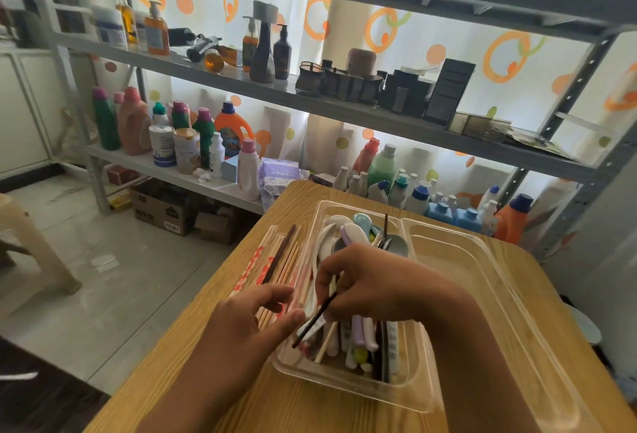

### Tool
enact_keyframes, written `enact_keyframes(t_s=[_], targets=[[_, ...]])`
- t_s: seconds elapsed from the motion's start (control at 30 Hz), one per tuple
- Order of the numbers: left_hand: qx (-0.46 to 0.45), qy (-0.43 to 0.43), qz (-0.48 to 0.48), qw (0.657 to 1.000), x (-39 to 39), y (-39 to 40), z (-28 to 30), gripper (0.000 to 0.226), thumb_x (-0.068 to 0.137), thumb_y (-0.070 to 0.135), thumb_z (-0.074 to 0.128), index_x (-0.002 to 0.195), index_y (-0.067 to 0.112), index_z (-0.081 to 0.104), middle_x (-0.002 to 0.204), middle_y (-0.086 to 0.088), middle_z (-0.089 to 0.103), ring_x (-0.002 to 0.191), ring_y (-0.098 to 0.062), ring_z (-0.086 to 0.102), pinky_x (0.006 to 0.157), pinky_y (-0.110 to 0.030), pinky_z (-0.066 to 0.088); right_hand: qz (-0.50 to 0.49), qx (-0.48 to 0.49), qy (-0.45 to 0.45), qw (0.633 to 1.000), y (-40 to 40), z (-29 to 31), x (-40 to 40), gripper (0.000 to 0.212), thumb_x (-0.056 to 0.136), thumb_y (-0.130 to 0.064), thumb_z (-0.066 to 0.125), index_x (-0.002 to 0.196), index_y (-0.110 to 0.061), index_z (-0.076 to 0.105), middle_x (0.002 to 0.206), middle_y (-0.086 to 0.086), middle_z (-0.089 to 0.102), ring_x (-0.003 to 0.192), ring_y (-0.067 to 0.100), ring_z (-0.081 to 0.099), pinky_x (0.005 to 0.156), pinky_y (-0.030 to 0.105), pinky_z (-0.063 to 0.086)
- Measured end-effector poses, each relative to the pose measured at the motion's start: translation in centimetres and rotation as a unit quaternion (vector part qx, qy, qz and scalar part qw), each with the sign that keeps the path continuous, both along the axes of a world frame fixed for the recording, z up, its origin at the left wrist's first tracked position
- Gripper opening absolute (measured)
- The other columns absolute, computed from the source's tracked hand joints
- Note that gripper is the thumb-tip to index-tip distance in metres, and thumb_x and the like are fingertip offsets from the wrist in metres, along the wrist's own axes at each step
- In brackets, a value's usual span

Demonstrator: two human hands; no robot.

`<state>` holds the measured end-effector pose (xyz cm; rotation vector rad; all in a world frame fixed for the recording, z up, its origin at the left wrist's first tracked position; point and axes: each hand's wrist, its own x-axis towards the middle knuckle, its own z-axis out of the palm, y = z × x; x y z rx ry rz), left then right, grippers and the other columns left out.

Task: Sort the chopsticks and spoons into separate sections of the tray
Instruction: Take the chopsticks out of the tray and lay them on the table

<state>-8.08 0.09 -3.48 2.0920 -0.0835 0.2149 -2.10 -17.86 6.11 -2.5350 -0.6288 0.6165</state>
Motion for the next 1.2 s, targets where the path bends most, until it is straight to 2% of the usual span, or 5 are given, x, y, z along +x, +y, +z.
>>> enact_keyframes(t_s=[0.2,0.37,0.87,1.07,1.2], targets=[[0.004,-0.001,-0.015,1.000,0.0,0.1,0.0,0.028,0.078,0.049,0.061,0.106,0.044,0.061,0.089,0.026,0.062,0.079,0.017,0.054,0.056,-0.015,0.039,0.020,0.119,-0.006,0.993,-0.3,1.4,-0.4,0.012,0.085,-0.014,0.073,0.095,-0.020,0.069,0.066,-0.007,0.065,0.061,0.007,0.063,0.064,0.021,0.054],[0.017,-0.008,-0.011,1.000,0.4,0.5,-0.4,0.018,0.093,0.034,0.056,0.098,0.051,0.059,0.090,0.034,0.063,0.094,0.014,0.055,0.072,-0.020,0.048,0.009,0.246,-0.056,0.968,-0.3,2.3,-0.7,0.011,0.085,-0.012,0.074,0.089,-0.022,0.069,0.075,0.016,0.069,0.070,0.036,0.068,0.063,0.034,0.057],[0.032,-0.021,-0.005,0.999,0.7,0.4,-0.7,0.022,0.093,0.032,0.056,0.109,0.047,0.058,0.096,0.036,0.056,0.092,0.014,0.055,0.073,-0.012,0.044,-0.141,0.457,-0.226,0.849,-0.8,2.6,-0.5,0.012,0.085,-0.017,0.072,0.090,-0.028,0.073,0.078,-0.014,0.073,0.076,0.008,0.067,0.061,0.014,0.051],[0.022,-0.051,-0.010,0.998,0.6,0.3,-0.5,0.016,0.087,0.047,0.050,0.102,0.052,0.055,0.099,0.036,0.056,0.097,0.016,0.053,0.082,-0.022,0.050,-0.179,0.532,-0.255,0.787,-1.2,3.0,-0.9,0.018,0.086,-0.021,0.067,0.102,-0.015,0.073,0.078,-0.004,0.072,0.066,0.009,0.062,0.054,0.019,0.048],[-0.087,-0.099,0.030,0.991,0.0,0.2,0.3,0.030,0.087,0.057,0.043,0.111,0.049,0.058,0.099,0.032,0.064,0.097,0.015,0.057,0.067,-0.011,0.049,-0.189,0.538,-0.195,0.798,-1.1,3.0,-0.8,0.018,0.089,-0.022,0.063,0.104,-0.014,0.071,0.082,-0.001,0.072,0.069,0.016,0.064,0.052,0.023,0.049]])
